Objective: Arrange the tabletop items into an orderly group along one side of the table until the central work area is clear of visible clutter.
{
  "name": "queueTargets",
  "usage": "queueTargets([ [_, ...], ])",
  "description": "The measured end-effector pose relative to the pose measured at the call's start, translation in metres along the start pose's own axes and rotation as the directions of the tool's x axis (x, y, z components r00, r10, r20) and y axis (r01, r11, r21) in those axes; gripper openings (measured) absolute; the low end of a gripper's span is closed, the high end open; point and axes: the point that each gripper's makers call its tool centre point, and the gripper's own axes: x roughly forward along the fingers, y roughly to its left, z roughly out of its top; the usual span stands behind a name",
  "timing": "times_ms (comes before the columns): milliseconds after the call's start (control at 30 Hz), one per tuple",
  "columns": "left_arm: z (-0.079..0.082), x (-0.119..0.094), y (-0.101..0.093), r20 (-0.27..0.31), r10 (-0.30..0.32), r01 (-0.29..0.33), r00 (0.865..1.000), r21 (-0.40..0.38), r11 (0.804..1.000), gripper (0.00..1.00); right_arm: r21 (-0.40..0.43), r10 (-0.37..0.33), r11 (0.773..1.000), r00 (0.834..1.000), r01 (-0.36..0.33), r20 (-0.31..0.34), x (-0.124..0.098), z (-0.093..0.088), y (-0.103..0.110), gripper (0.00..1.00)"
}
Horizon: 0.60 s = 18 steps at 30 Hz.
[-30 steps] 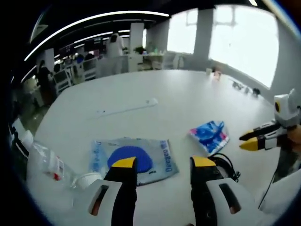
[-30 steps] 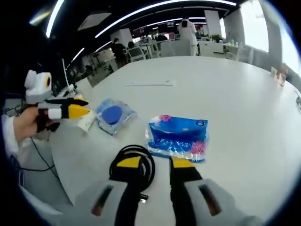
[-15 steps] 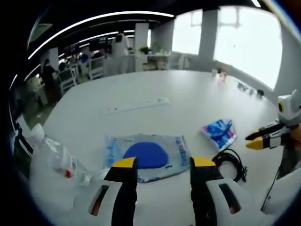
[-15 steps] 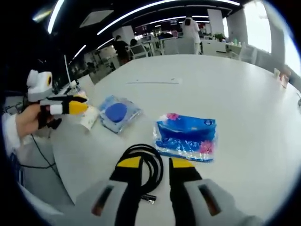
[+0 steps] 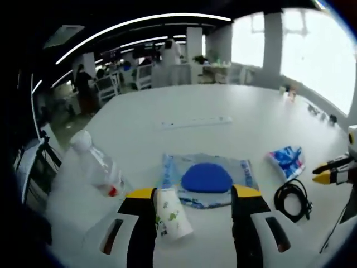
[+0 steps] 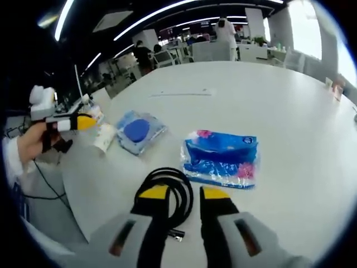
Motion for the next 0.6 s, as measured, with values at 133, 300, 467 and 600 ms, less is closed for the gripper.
queueTargets([
  [133, -0.007, 0.001, 0.009, -0.01, 0.033, -0.033, 0.999, -0.048, 0.998, 0.52, 0.004, -0.001, 1.0, 1.0, 0.001, -0.001, 0.0, -0.001, -0.001, 0.19],
  [300, -0.02, 0.004, 0.015, -0.036, 0.06, -0.065, 0.998, -0.134, 0.989, 0.55, 0.009, -0.009, 1.0, 1.0, 0.009, -0.001, -0.001, -0.002, -0.004, 0.18],
  [467, -0.028, 0.005, 0.015, -0.058, 0.069, -0.077, 0.996, -0.153, 0.985, 0.55, 0.016, -0.015, 1.0, 1.0, 0.015, -0.004, -0.003, -0.004, -0.007, 0.17],
  [600, -0.029, 0.006, 0.016, -0.064, 0.067, -0.076, 0.996, -0.15, 0.986, 0.55, 0.024, -0.019, 1.0, 1.0, 0.019, -0.006, -0.004, -0.006, -0.01, 0.17],
])
